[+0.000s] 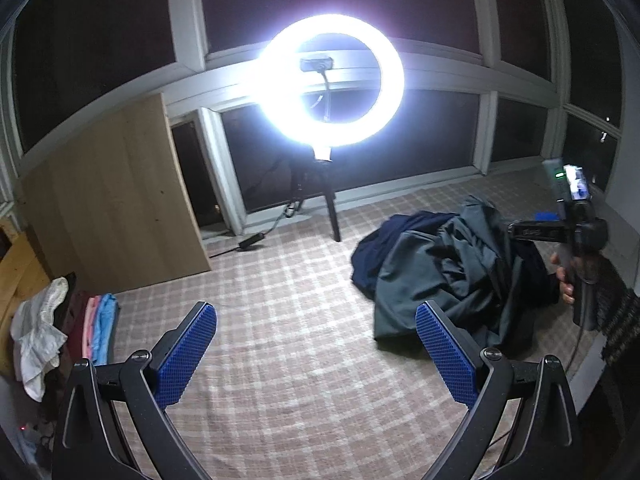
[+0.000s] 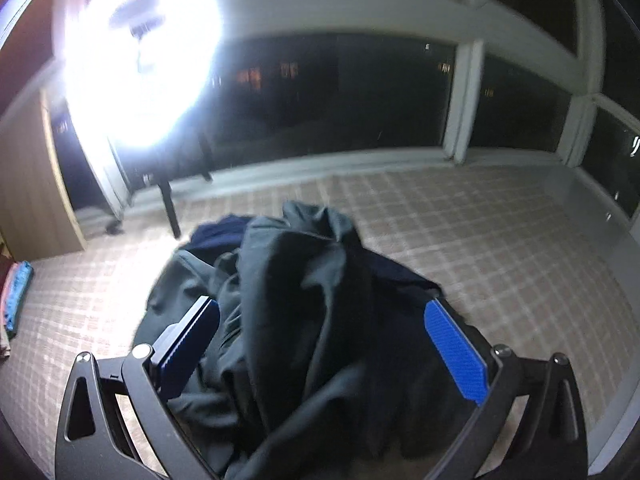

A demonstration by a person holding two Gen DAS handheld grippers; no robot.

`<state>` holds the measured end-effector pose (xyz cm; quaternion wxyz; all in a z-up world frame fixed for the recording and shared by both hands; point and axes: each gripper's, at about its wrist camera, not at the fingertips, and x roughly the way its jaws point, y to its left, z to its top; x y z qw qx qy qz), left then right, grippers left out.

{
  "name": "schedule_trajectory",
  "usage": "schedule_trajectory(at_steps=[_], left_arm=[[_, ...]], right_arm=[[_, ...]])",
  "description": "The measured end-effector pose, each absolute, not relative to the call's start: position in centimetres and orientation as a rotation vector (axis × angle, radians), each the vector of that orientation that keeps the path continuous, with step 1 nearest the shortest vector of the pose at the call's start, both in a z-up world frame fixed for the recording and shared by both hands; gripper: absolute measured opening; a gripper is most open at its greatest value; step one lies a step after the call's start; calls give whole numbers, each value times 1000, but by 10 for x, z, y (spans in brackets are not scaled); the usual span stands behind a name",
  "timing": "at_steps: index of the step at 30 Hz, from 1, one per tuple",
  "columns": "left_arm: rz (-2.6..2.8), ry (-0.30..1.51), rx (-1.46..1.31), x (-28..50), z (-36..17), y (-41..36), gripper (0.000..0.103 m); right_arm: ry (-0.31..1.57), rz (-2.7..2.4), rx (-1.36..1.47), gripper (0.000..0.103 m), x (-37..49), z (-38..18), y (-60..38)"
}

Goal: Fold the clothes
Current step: 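Grasp the dark grey trousers with the right gripper and lift them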

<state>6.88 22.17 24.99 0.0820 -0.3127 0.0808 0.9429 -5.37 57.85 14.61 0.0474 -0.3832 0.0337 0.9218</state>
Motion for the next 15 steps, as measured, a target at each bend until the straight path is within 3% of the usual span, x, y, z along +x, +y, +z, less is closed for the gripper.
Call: schedule_trajectory(at_steps=[5,6,7,9,10,12,15], left_arm=[[2841,216,-977,59,248,210,101],[2843,205,-988,57,247,208,100],[2843,194,-1002,55,246,206,101],[2843,195,-1018,52,243,202,100],[2842,200,-1023,51,241,200,100],[2840,211,-1032,49,238,197,100],[2833,242,-1024,50,237,189,100]], right_arm=[[44,2794,-1332,102,-91,105,570],[62,2808,-1365,94,-93,97,569],[98,2823,-1392,66,-92,93,570],[177,2834,-1434,26,-86,89,576],[222,2842,-1419,16,-80,91,581],[349,2871,-1362,8,-65,100,596],[486,2864,-1239,6,-39,126,617]])
